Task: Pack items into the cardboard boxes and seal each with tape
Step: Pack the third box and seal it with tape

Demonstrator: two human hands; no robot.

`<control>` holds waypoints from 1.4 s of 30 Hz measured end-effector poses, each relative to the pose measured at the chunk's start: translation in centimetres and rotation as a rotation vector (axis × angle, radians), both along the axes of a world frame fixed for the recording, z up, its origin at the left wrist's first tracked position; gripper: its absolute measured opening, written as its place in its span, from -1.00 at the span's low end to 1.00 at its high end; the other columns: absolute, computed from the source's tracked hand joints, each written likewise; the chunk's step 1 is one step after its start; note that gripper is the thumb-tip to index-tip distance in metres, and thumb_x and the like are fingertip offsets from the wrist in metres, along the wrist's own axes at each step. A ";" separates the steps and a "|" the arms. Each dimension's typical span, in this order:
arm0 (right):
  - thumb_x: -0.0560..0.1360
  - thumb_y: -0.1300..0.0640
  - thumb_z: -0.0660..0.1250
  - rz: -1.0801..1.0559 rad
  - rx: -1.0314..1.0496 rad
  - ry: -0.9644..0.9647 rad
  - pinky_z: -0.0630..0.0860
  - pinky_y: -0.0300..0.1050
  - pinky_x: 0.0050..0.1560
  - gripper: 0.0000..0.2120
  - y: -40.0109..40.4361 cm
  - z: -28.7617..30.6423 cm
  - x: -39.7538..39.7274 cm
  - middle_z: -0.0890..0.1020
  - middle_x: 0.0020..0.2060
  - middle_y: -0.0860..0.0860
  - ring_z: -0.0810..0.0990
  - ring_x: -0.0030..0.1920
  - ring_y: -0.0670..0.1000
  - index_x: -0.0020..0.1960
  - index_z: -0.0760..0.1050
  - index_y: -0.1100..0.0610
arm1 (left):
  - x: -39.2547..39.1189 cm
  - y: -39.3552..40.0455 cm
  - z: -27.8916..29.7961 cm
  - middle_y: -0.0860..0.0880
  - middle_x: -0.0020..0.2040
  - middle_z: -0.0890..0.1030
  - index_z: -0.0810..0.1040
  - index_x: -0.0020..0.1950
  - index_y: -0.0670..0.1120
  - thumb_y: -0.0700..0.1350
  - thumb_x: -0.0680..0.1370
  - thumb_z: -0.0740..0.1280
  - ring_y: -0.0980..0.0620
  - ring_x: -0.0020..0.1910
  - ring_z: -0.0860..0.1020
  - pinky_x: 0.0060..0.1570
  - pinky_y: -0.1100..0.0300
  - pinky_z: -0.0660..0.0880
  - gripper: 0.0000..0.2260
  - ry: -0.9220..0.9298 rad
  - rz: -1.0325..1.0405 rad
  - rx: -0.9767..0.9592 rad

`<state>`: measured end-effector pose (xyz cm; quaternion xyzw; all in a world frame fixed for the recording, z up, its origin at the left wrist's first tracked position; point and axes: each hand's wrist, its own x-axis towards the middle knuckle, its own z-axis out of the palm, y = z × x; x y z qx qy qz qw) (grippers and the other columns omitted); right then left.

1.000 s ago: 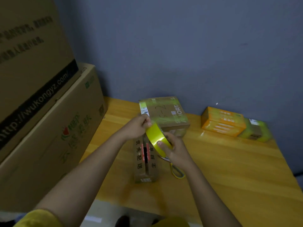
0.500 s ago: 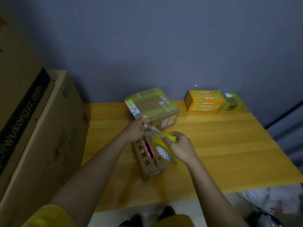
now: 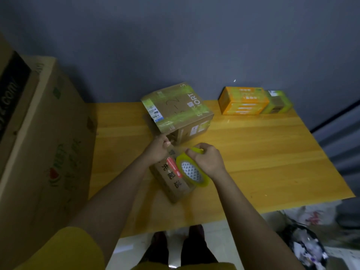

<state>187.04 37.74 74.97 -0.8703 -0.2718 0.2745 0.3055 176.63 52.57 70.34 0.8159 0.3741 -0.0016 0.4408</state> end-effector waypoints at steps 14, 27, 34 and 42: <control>0.42 -0.30 0.36 0.476 -0.094 -0.067 0.52 -0.04 0.04 -0.44 2.5 4.2 -0.3 0.64 0.11 0.04 0.58 0.09 0.05 0.21 0.57 0.09 | -5.7 -3.9 0.2 -0.10 -0.08 0.42 0.32 0.02 -0.14 -0.15 0.65 0.11 -0.06 -0.14 0.40 -0.19 0.12 0.31 -0.93 -0.022 0.454 -0.105; 0.48 -0.27 0.32 0.501 -0.129 -0.186 0.28 -0.14 -0.41 -0.44 0.5 1.4 -3.1 0.45 -0.36 -0.05 0.44 -0.34 0.00 0.31 0.51 0.08 | -7.9 -3.9 -0.3 -0.17 -0.04 0.46 0.31 -0.02 -0.12 -0.13 0.67 0.08 -0.09 -0.09 0.43 -0.14 0.10 0.33 -0.89 -0.007 0.293 -0.096; 0.58 -0.26 0.14 0.462 -0.194 -0.300 0.17 -0.15 -0.47 -0.55 0.7 -0.4 -3.8 0.38 -0.46 -0.05 0.36 -0.43 0.00 0.26 0.52 0.01 | -7.8 -3.3 -1.3 -0.08 -0.15 0.39 0.28 -0.13 -0.04 -0.10 0.67 0.09 -0.05 -0.18 0.39 -0.17 0.08 0.34 -0.83 -0.006 0.337 -0.274; 0.62 -0.04 0.13 0.543 -0.200 -0.096 0.18 -0.12 -0.43 -0.74 0.2 0.4 -2.6 0.38 -0.42 -0.04 0.35 -0.43 -0.03 0.29 0.37 -0.05 | -8.0 -3.1 -2.2 -0.01 -0.16 0.39 0.33 -0.16 -0.04 -0.01 0.63 0.23 0.05 -0.21 0.44 -0.26 0.26 0.41 -0.79 -0.155 0.328 -0.367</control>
